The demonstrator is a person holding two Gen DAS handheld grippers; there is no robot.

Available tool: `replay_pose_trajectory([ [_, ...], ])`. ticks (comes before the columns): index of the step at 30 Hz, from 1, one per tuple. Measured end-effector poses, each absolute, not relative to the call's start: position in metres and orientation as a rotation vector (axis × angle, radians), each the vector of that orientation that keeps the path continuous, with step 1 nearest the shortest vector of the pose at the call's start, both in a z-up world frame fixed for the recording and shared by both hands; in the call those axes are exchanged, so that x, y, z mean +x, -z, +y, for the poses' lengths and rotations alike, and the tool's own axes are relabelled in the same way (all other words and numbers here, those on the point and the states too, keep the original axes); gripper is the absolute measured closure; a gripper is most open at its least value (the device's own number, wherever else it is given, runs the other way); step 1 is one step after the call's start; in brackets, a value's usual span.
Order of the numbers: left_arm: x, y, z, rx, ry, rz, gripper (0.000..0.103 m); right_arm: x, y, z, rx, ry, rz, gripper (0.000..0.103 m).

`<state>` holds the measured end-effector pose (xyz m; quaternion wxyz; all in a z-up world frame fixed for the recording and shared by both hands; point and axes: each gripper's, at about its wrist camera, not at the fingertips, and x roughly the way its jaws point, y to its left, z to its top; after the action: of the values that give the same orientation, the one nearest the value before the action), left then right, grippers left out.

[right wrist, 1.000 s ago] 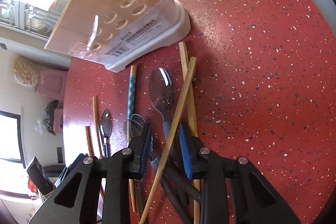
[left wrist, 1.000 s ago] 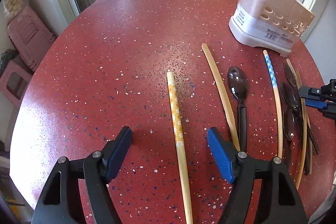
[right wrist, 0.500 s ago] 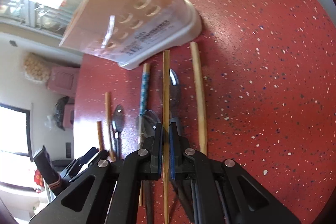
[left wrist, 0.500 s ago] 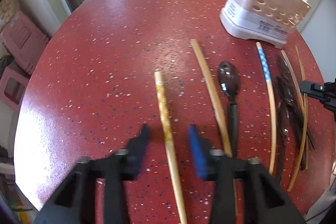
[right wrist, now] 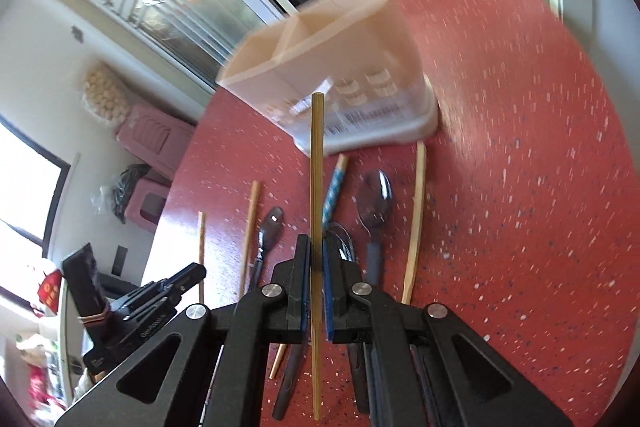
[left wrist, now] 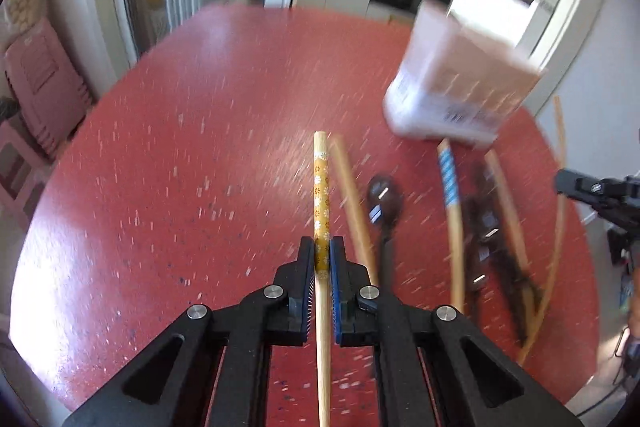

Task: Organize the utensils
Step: 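Carry both chopsticks upright and lower them into the pink utensil holder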

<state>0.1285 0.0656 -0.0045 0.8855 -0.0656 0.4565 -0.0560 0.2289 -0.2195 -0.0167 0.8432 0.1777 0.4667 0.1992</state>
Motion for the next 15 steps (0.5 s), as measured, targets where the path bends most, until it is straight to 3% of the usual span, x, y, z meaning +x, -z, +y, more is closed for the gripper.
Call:
replay_pose_trajectory([
  [15,0.182,-0.149,0.032,-0.232,0.262,0.554,0.066,0.241,-0.108,-0.221,0.248,-0.400,0.667,0.097],
])
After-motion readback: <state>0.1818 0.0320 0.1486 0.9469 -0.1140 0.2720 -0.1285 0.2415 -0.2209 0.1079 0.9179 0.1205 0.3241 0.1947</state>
